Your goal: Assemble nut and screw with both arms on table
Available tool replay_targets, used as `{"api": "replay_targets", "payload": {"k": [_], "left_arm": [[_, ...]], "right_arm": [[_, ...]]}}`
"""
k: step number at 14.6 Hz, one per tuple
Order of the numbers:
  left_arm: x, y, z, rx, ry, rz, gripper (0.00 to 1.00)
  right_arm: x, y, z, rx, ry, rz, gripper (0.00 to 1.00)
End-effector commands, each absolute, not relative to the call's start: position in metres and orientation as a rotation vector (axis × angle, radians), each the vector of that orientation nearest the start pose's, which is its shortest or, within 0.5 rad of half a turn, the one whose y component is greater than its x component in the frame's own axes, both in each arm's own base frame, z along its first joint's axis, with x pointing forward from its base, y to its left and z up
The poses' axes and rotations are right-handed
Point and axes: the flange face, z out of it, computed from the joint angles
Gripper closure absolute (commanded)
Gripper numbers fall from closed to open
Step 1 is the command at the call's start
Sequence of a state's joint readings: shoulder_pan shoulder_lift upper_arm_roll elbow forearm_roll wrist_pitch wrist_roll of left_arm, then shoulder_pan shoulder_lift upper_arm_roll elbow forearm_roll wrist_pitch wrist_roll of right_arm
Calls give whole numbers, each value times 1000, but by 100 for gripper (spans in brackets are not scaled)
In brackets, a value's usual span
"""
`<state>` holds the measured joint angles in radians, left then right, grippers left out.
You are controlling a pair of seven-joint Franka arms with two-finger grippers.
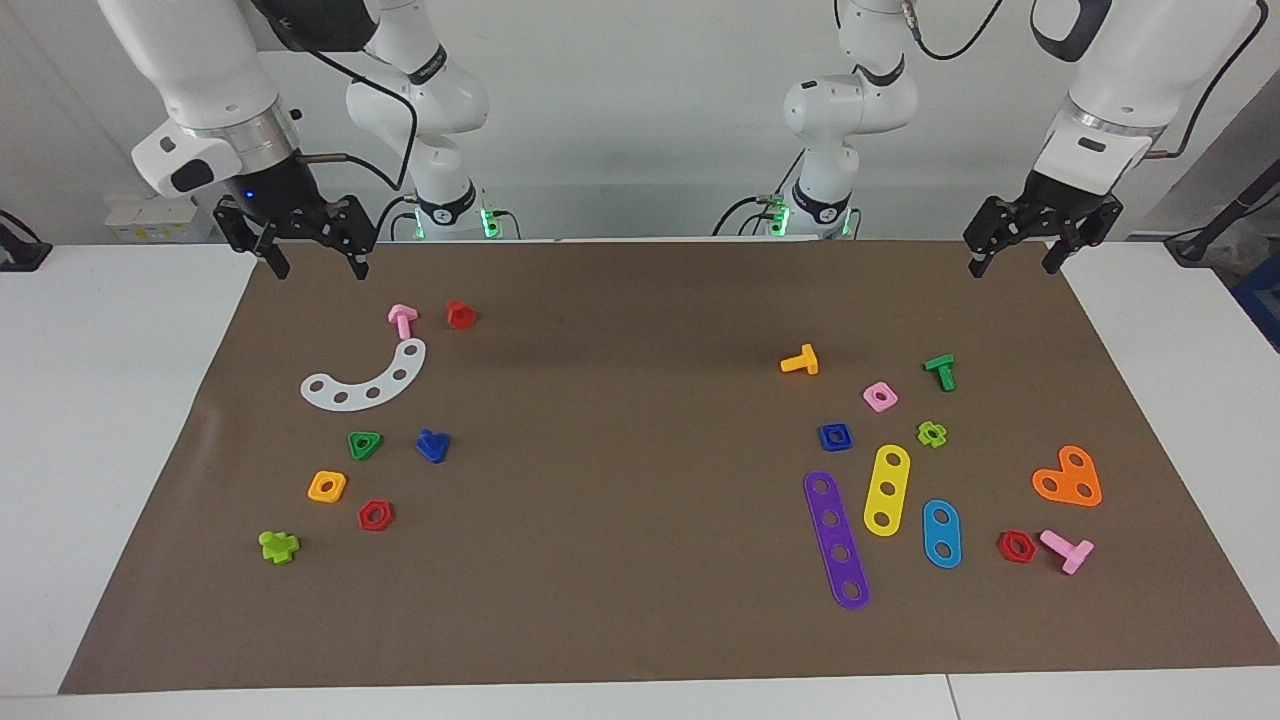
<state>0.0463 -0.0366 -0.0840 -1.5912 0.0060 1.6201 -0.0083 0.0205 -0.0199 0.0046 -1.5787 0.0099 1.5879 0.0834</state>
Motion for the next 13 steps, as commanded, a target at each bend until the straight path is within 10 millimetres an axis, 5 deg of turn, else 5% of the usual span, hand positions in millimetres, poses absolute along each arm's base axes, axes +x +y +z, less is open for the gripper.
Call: {"api": "replay_targets", "payload": {"k": [1,9,13], "left_arm": [[539,-18,640,-3137,34,-98,0],[539,-18,640,-3137,34,-98,0],[539,-17,640,-3137,31,-98,0]], "right_arm": [[545,15,635,-3133,77,-48,1],[547,14,633,-3132,84,-60,1],[565,14,608,-3132,87,-88,4]]}}
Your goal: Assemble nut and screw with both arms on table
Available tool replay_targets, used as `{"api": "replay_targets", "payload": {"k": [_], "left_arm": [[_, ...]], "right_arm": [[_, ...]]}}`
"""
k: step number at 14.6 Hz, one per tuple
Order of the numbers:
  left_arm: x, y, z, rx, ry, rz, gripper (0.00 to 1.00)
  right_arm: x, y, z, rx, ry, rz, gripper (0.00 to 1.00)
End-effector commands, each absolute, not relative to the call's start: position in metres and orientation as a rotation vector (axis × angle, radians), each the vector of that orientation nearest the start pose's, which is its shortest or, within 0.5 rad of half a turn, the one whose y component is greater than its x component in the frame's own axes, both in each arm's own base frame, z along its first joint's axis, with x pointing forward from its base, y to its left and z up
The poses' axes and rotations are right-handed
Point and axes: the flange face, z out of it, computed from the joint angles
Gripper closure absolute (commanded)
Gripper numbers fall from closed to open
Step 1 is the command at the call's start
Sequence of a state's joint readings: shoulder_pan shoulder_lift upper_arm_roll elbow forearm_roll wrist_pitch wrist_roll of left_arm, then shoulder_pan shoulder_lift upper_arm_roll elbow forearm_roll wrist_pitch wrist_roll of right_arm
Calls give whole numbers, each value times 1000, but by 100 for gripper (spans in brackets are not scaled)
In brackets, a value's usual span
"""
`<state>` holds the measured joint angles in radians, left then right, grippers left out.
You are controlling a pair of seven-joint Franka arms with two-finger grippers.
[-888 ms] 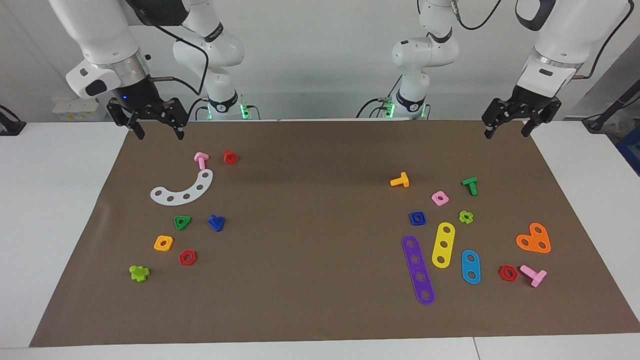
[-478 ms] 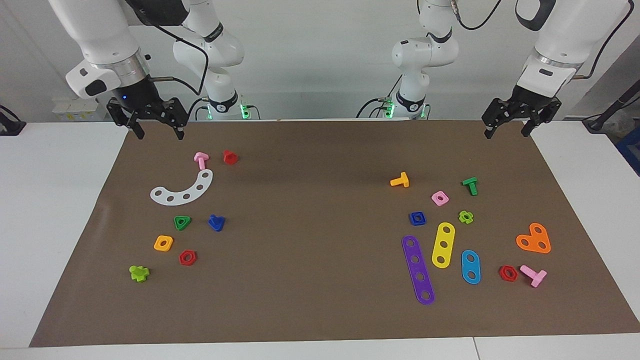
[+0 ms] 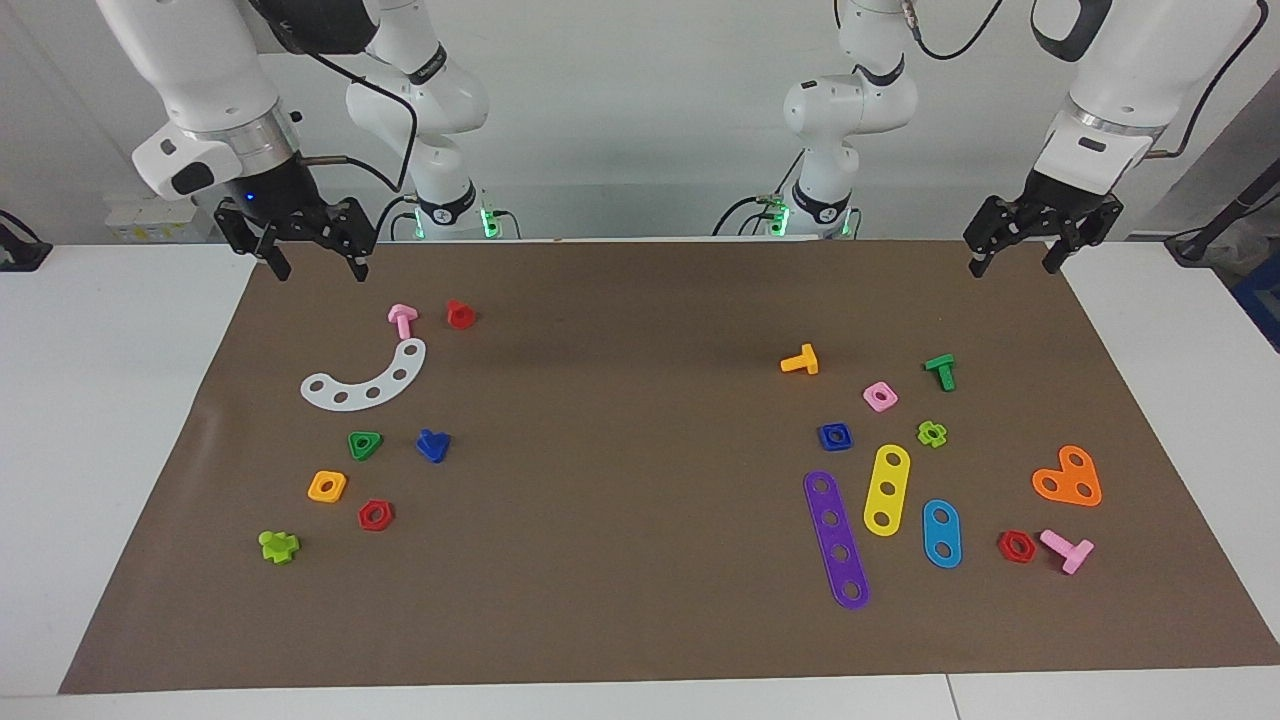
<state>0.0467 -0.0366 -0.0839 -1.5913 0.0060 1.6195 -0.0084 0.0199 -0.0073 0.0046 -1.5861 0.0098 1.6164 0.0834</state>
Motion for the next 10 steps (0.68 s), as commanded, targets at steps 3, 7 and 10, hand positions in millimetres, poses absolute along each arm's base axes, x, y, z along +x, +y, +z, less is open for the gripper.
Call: {"api": "replay_targets", "payload": {"k": [3,7,10], "left_arm": [[539,-18,640,-3137,34,-98,0],[533,-46,637,-3136,120,-43,0],[533,-46,637,-3135,115,-43,0]], "right_arm": [[578,15,578,-3129,85,-129,6],[608,16,514,-3131,87,-134,10],[630,28,463,-3163,31,-112,10]]}}
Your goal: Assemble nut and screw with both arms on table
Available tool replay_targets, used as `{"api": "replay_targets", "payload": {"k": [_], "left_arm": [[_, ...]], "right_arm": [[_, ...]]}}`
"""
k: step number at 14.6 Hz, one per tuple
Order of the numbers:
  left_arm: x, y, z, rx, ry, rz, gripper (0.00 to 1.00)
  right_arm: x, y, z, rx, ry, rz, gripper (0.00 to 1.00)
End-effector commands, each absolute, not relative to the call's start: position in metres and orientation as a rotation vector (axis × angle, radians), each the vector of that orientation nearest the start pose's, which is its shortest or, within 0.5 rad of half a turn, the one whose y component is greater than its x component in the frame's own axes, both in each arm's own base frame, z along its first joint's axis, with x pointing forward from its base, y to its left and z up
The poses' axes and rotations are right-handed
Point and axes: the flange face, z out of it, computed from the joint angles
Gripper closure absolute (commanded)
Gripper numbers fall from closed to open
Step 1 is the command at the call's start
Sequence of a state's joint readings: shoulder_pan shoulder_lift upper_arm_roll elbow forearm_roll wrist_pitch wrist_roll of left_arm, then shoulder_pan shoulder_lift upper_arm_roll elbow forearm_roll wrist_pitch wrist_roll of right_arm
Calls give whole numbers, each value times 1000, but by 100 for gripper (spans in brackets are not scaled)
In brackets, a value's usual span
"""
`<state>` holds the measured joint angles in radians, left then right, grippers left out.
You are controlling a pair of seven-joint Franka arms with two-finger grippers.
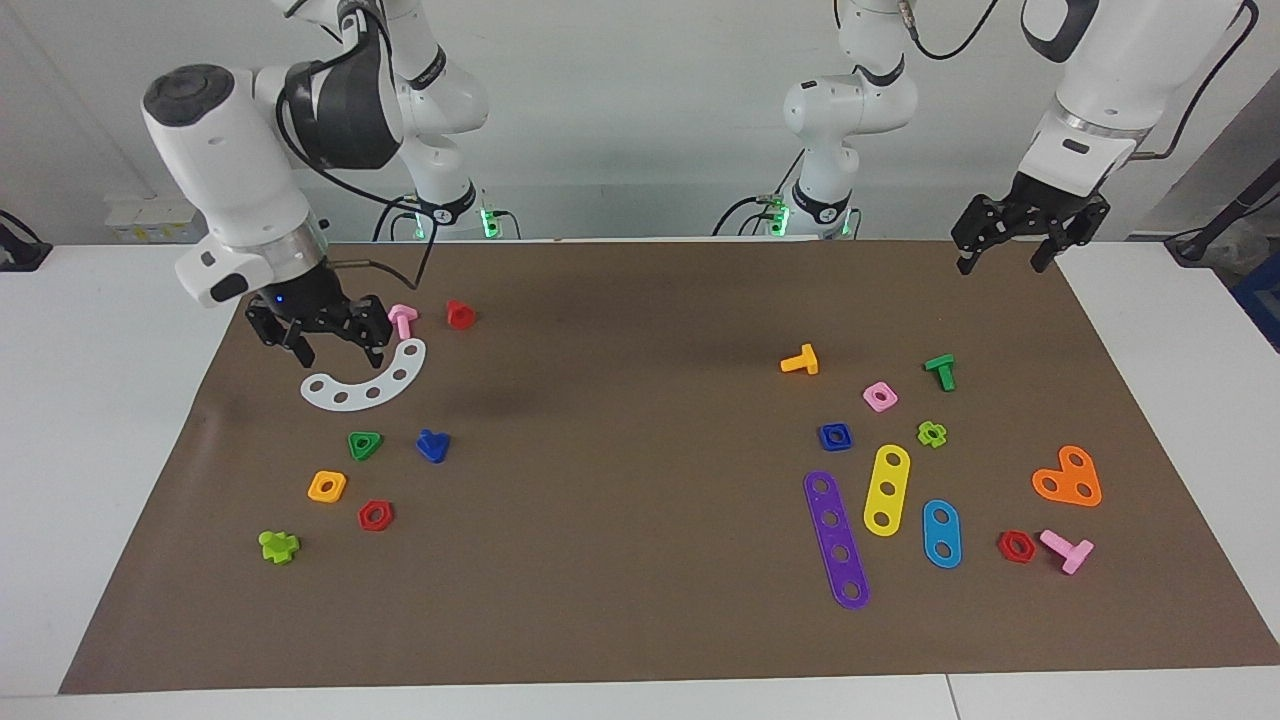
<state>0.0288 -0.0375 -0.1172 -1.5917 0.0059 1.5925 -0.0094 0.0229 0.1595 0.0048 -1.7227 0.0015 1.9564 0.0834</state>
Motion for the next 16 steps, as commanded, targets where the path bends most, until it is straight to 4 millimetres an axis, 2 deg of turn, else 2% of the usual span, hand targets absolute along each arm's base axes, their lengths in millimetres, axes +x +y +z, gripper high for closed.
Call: {"api": "replay_targets", "payload": {"k": [1,4,6,8,10,11,12,14,15,16], "left_arm": [[533,-43,637,-3137,99,-41,0],[533,-45,638,-3137,101,-62,0],[544,-47,641,-3137,108,-187,0],[545,-52,625,-3155,113,-185,0],[553,-57,612,-3185,97,-157,0],[562,-61,598,-3190,99,-137,0],[569,-75,585,-3192,134,-126,0],[583,-88,551,-3193,142,-56,0],[591,-102,532,-3195,156,-32,0],[597,-110,515,-3196,155,-24,0]], "right_arm": [[637,31,444,-3183,6,-98,10],[650,43,401,-3182,-23,-86,10],[650,46,379,-3178,-14,-81,11],[641,65,356,-3172,-19,-101,12],[631,65,337,-3171,-22,-94,14],[625,65,327,-3171,-26,-89,14],[618,64,320,-3170,-33,-86,15],[611,65,313,-3171,-35,-64,16],[606,66,312,-3173,-41,-55,18],[600,74,307,-3172,-65,-36,19]]}}
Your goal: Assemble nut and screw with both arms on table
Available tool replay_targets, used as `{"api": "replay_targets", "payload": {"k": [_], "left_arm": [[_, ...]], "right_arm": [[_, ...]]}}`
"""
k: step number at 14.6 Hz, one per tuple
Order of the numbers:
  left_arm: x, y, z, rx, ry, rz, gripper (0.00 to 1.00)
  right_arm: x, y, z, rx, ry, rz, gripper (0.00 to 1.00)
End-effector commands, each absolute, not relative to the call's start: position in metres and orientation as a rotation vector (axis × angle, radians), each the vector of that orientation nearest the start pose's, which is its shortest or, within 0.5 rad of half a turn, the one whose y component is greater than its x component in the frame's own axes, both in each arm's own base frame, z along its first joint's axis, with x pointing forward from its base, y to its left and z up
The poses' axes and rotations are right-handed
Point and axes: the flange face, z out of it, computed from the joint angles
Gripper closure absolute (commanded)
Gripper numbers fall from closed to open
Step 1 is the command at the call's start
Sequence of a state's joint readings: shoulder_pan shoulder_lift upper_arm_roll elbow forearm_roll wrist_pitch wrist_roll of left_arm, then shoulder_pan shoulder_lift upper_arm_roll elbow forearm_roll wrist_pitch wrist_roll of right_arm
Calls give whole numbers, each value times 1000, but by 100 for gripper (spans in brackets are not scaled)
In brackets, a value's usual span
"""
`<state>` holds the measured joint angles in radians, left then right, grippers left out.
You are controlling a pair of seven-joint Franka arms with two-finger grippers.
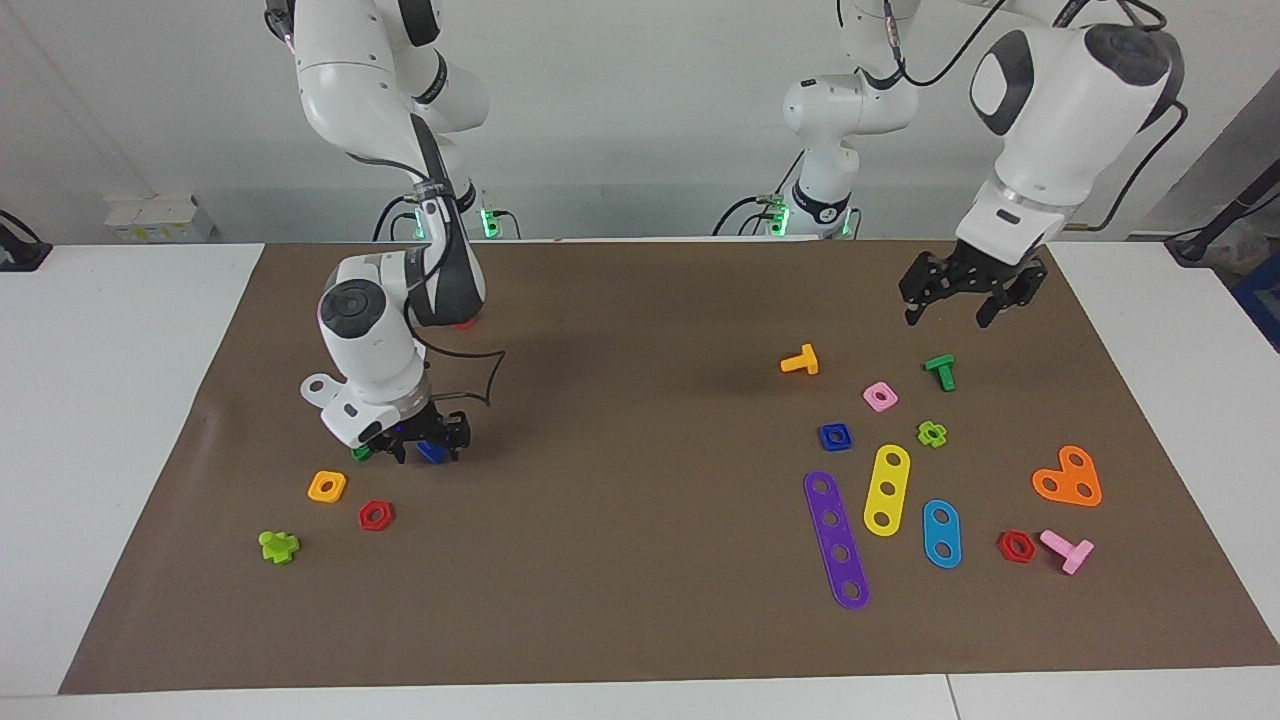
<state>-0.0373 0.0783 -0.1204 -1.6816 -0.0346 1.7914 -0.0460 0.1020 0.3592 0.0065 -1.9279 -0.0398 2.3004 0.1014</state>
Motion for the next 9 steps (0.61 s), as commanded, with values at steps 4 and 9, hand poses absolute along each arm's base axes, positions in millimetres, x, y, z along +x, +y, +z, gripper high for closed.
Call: {"api": "replay_targets", "payload": {"k": [4,9], "left_arm": [[597,-115,455,-3195,151,-29,0],[596,-122,379,-3199,144,-32,1]], "right_arm": [[592,74,304,-3175,-74,-16,24],[594,68,306,-3173,-60,-26,57]]}}
